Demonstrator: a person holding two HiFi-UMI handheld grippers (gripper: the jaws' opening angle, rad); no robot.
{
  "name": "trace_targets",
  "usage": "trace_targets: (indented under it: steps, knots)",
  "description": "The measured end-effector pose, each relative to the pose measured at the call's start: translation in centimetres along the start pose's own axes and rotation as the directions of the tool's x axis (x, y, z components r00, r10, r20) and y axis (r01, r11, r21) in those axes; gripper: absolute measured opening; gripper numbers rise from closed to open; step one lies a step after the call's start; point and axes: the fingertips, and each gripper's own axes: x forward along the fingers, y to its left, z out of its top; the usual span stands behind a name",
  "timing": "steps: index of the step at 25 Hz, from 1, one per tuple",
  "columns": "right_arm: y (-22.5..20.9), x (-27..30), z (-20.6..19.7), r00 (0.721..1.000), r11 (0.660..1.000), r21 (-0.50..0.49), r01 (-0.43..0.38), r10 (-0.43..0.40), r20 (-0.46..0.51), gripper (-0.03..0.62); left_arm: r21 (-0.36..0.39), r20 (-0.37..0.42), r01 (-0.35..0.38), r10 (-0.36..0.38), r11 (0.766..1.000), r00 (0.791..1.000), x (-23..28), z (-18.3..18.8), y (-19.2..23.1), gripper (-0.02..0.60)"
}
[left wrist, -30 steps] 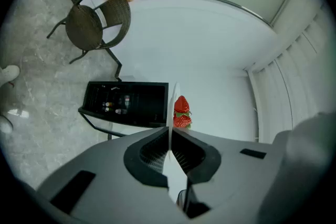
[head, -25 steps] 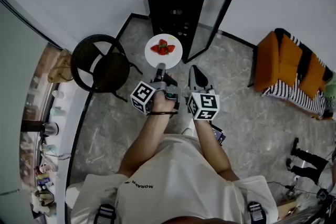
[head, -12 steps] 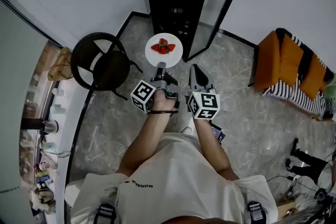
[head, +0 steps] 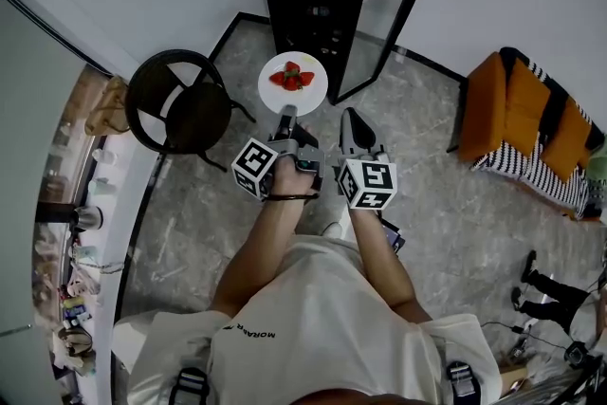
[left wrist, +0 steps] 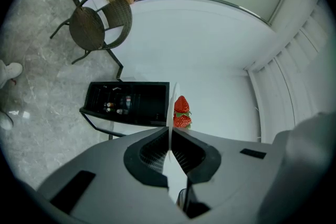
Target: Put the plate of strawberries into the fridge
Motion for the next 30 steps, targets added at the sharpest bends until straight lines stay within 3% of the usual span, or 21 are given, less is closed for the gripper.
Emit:
trace_targets:
  steps: [12, 30]
  knots:
    - [-1.5, 0.2, -0.8, 0.998, 0.998, -0.003, -0.064, 0.064, -0.014, 0.012, -0.003, 0.050, -0.004, 0.005, 1.000, 0.999, -0.1, -1.4, 1.2, 0.011]
    - [-4.7, 13.9, -0.7, 0.999, 1.000, -0.002, -0.012, 0.012, -0.034, 0.012, -0.014, 0.009, -0.031, 0.031, 0.999, 0.999, 13.5, 3.4, 1.9, 0.011]
